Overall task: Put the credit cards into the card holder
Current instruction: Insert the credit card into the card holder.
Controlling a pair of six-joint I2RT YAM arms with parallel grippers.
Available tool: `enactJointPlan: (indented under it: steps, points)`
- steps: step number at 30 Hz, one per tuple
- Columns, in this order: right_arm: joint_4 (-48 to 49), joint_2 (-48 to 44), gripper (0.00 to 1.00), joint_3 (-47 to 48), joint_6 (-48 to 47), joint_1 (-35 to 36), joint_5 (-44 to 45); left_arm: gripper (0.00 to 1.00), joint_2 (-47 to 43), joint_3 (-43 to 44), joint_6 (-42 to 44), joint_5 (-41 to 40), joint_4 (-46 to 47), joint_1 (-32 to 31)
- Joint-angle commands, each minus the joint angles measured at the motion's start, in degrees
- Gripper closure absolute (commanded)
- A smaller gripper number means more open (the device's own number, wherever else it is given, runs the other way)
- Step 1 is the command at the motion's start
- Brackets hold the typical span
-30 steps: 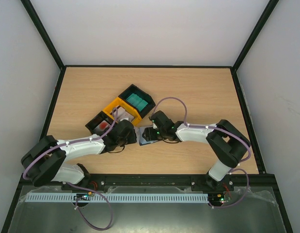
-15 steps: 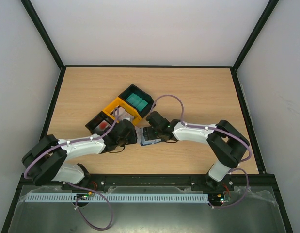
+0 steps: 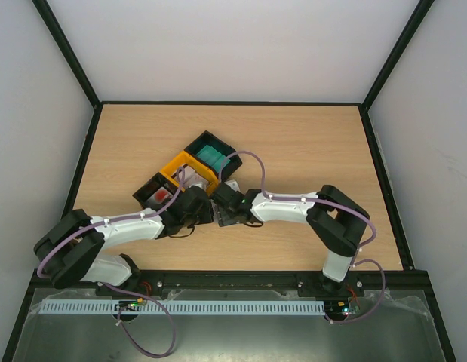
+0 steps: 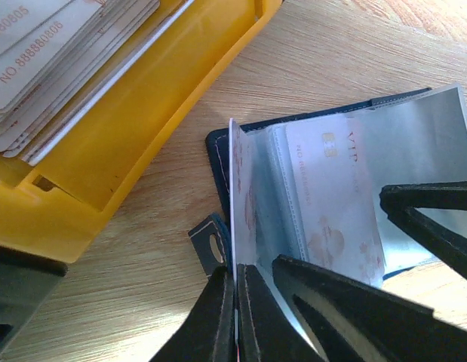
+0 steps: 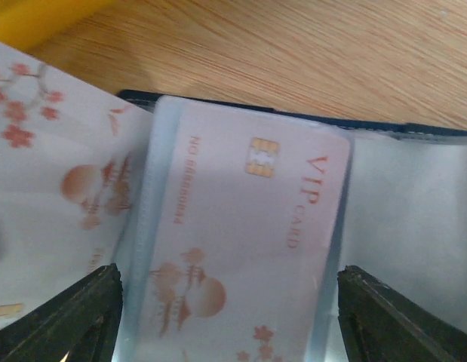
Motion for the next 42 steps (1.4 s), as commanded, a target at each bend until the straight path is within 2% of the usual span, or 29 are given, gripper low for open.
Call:
enactJointPlan:
  steps: [1, 5, 15, 24, 32, 35, 42]
  points:
    - [-5.33, 0.98, 0.28, 1.97, 2.18, 0.33, 6.99, 0.98, 1.48, -2.39, 0.2, 1.47, -4.37, -0.18]
    - [-6.18, -0.22, 0.33, 2.24, 4.83, 0.3, 9.07, 0.98, 1.53, -2.65, 0.1, 1.47, -4.3, -0.24]
    - [-5.64, -2.29, 0.33, 1.06, 7.19, 0.3, 9.86, 0.98, 1.82, -2.83, 0.01, 1.47, -4.11, -0.23]
    - [-4.66, -3.88, 0.23, 0.01, 7.32, 0.3, 9.31, 0.98, 2.21, -2.7, 0.01, 1.55, -3.93, -0.17]
    - [-4.41, -2.71, 0.23, -0.01, 6.95, 0.3, 8.72, 0.97, 2.29, -2.6, 0.19, 1.64, -4.02, -0.17]
    - [-4.17, -2.45, 0.22, 0.1, 6.06, 0.31, 7.47, 0.98, 2.3, -2.63, 0.19, 1.64, -4.02, -0.19]
    - [-0.17, -4.63, 0.14, -2.15, 4.63, 0.3, 2.17, 0.97, 2.25, -2.51, 0.27, 1.64, -4.11, -0.2]
